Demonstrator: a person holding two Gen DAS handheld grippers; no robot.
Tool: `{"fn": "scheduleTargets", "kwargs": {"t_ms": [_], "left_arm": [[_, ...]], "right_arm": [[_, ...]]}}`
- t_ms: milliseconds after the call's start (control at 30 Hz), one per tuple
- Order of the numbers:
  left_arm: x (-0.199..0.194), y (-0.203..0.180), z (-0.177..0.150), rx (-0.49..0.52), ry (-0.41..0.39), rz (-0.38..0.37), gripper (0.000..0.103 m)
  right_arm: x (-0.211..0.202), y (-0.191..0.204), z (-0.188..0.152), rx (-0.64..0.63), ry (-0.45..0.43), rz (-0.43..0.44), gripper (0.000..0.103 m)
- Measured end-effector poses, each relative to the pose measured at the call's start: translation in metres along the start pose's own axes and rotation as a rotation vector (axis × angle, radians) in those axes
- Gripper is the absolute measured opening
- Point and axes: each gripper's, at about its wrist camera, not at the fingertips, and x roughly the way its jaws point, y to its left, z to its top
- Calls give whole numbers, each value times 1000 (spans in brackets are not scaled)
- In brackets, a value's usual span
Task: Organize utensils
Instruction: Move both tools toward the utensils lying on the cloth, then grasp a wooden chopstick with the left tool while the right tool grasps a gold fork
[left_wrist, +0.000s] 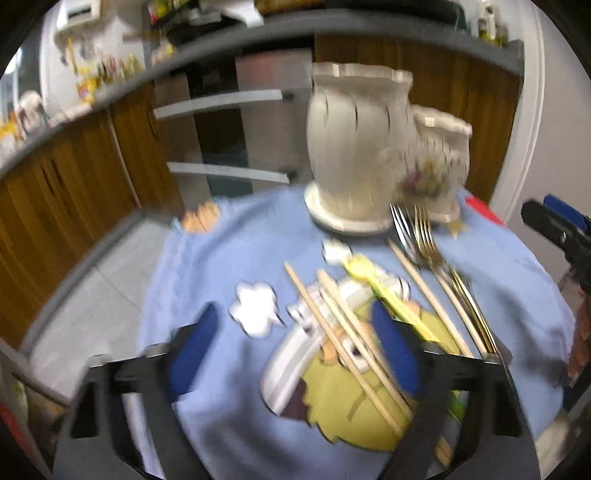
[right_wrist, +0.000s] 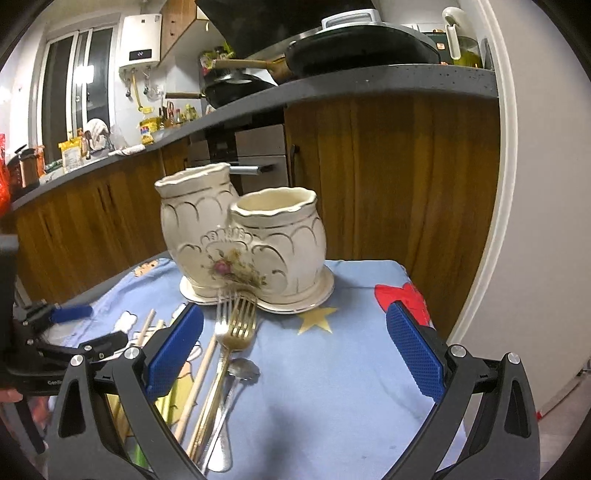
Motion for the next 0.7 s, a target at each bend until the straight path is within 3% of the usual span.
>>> {"fn": "scheduleTargets", "kwargs": {"t_ms": [33,167,400,533,700], "left_arm": [[4,-1,-3,-9,29,-21,58],[8,-6,-9,4,66,-15,35],[13,-3,-10,-31,102,-55,31],[18,-6,-6,-17,97,-30,27],[28,-4,4,-40,103,-14,25]], "right_arm": [[0,0,0,-2,4,-5,98],[2,-1,0,5,21,-1,93],[5,-4,0,20,48,-2,86],[8,-2,1,5,61,-20,77],[26,-6,5,19,165,1,65]]}}
